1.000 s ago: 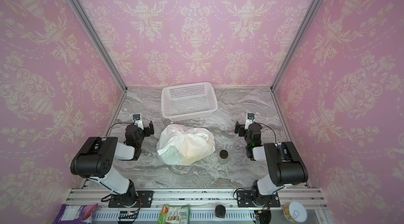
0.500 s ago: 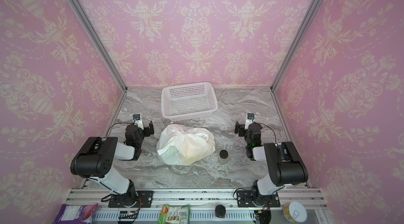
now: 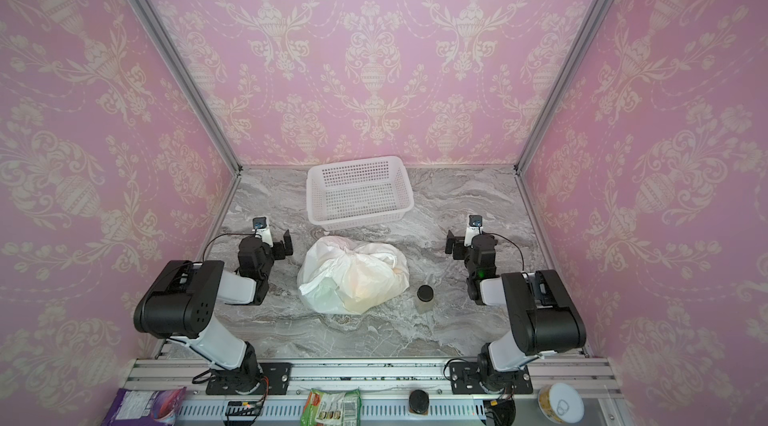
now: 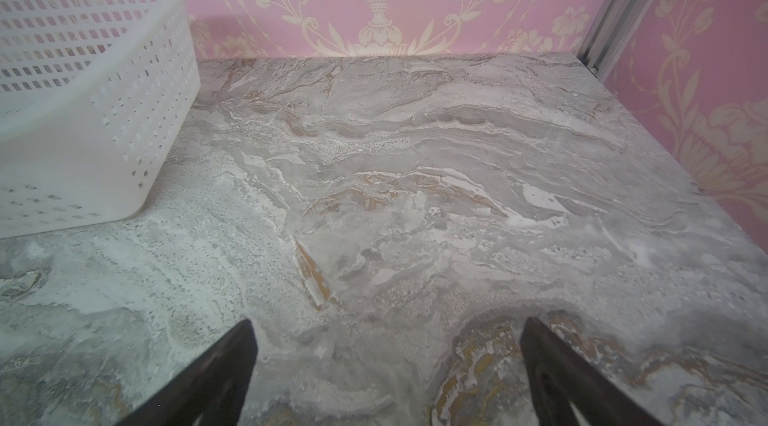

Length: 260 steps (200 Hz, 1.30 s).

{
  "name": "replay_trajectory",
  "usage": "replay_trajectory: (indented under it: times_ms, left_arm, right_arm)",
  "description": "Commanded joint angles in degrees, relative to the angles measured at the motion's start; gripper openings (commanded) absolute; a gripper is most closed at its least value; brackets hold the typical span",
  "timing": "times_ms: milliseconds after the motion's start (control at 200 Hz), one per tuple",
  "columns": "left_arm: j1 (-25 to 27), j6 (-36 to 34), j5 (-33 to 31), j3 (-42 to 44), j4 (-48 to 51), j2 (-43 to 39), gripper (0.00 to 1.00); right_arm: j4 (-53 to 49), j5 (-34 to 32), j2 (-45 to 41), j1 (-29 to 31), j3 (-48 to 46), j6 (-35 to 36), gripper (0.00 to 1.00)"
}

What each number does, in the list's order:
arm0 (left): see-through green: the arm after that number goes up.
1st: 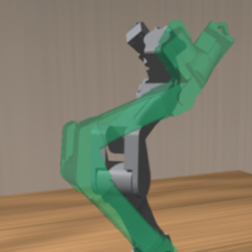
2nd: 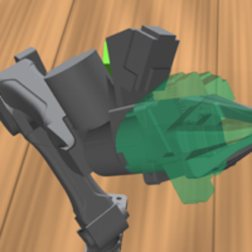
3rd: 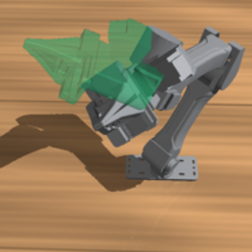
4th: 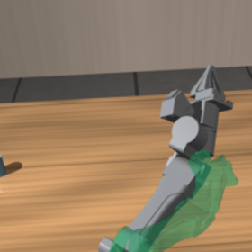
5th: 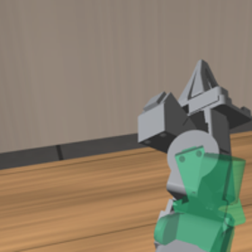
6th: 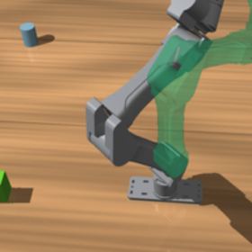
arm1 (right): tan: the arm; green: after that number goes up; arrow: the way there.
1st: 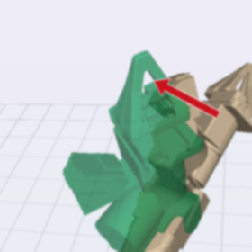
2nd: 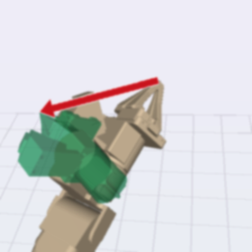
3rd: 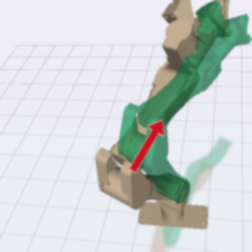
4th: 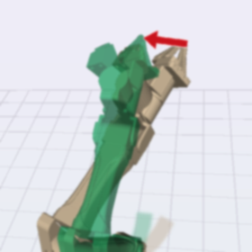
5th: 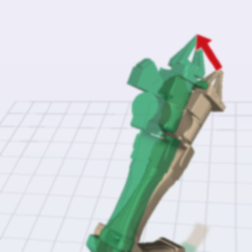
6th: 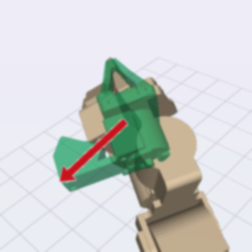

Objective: Untie the knot of the plastic bag and take out the fruit

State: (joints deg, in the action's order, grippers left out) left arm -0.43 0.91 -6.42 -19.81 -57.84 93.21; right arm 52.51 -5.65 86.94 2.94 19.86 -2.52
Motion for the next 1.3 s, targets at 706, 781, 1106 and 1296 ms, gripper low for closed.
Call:
replay_trajectory:
  times_ms: [706,781,1106,1296]
  left_arm:
    - [-6.9,30.8,31.3,-18.4,34.2,-9.3,0.99]
    - [-8.5,34.8,29.4,-14.8,23.1,-8.2,0.99]
    - [-7.6,28.3,10.6,-13.5,36.6,-22.3,0.99]
    - [-11.5,33.6,14.6,-7.3,38.5,-34.6,0.99]
  right_arm:
    - [-43.3,3.4,-35.8,4.4,11.9,-23.8,1.0]
    - [-45.8,4.0,-32.8,6.3,16.7,-21.8,1.0]
    - [-43.3,0.2,-17.6,23.0,30.9,-7.7,0.98]
    - [-45.5,-1.2,-9.5,31.8,39.6,-1.1,0.97]
